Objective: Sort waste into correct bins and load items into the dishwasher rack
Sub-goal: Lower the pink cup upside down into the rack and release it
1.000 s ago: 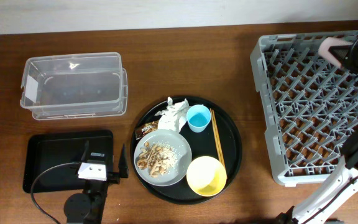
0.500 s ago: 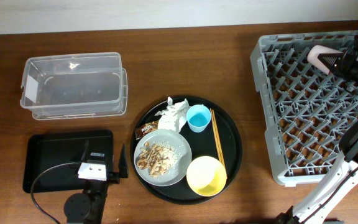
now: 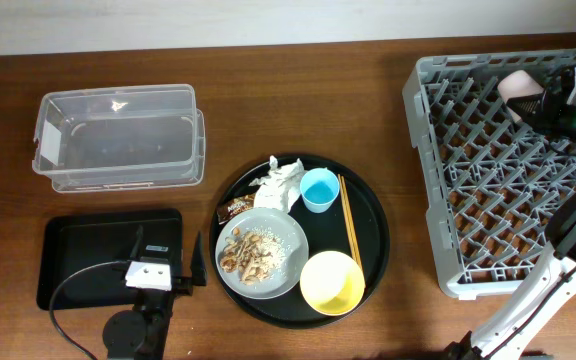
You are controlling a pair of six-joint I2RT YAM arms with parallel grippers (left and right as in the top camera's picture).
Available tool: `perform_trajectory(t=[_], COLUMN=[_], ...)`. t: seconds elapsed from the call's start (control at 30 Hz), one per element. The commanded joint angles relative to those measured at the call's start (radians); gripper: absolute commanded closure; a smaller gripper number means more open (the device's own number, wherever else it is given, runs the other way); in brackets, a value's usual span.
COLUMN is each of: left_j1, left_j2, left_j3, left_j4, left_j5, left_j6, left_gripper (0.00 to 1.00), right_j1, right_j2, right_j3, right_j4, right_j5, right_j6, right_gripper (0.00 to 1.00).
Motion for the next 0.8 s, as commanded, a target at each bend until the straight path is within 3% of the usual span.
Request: perform_trajectory(t=[0.0, 0.2, 0.5, 0.77], left_j1=[0.005, 0.005, 0.005, 0.005], left_j2=[-0.006, -0.006, -0.006, -0.006], left_j3=[-0.008, -0.008, -0.008, -0.008], left_j4=[0.003, 0.003, 0.003, 0.003], left_j5=[0.014, 0.014, 0.014, 0.014], left_j6=[0.016, 0.016, 0.016, 0.016], left_gripper=[0.01, 0.01, 0.01, 0.00], right_j1=[-0.002, -0.033, -0.096, -0.097], right_j2=[0.063, 0.038, -0.129, -0.337], right_j3=[-0.027, -0.026, -0.024, -0.024], right_j4=[-0.016, -0.047, -0.101, -0.092], right_j5=[0.235, 0.236, 0.308, 0.464], right_j6=[0.014, 0.057, 0.106, 0.237], right_gripper=[0.74, 0.70, 0.53, 0.53])
